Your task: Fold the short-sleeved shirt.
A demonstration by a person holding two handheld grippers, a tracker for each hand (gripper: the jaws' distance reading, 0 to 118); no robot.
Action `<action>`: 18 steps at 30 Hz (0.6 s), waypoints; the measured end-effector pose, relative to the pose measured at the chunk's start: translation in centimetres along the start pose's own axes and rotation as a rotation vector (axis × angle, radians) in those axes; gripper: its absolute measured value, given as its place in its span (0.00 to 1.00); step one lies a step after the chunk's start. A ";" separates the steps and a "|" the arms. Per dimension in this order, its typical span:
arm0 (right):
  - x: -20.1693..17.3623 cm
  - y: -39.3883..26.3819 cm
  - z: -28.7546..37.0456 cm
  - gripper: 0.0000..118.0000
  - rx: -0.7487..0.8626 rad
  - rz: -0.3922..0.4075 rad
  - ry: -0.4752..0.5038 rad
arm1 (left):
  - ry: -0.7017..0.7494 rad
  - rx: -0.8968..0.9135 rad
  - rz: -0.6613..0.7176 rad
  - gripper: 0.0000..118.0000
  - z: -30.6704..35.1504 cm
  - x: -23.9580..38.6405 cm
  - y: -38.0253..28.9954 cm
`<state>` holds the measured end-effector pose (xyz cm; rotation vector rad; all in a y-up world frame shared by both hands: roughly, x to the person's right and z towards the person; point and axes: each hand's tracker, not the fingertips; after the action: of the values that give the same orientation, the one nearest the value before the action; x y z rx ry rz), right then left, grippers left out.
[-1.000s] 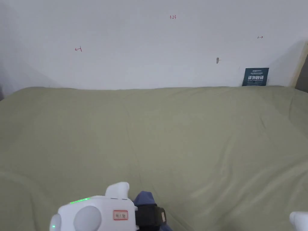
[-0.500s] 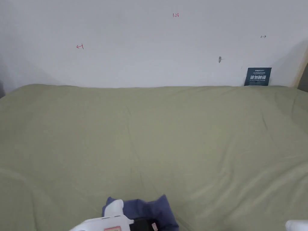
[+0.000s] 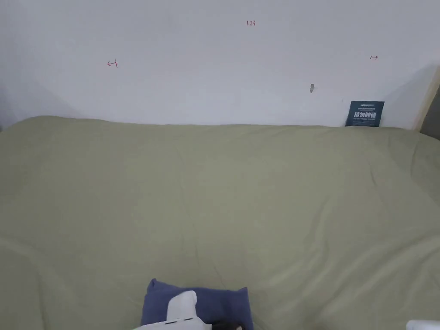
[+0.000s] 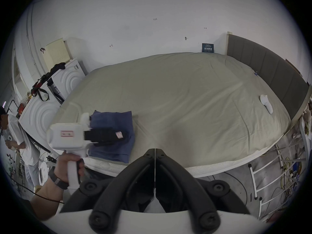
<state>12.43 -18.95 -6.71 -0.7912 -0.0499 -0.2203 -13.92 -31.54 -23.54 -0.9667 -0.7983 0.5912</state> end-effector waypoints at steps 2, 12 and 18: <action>-0.4 0.4 -0.7 0.02 0.000 -0.003 0.051 | -0.026 0.069 -0.056 0.06 3.9 1.1 1.0; -4.9 3.2 -8.9 0.02 0.032 0.026 0.504 | 0.261 0.246 -0.105 0.06 15.8 -2.8 3.6; -4.0 1.8 -21.8 0.01 -0.109 -0.319 1.049 | 0.331 0.287 0.047 0.06 17.2 -5.8 2.8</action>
<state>8.12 -32.48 -23.77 -0.6937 0.8359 -0.9220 -31.43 -26.29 -22.20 -0.7922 -0.3847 0.5507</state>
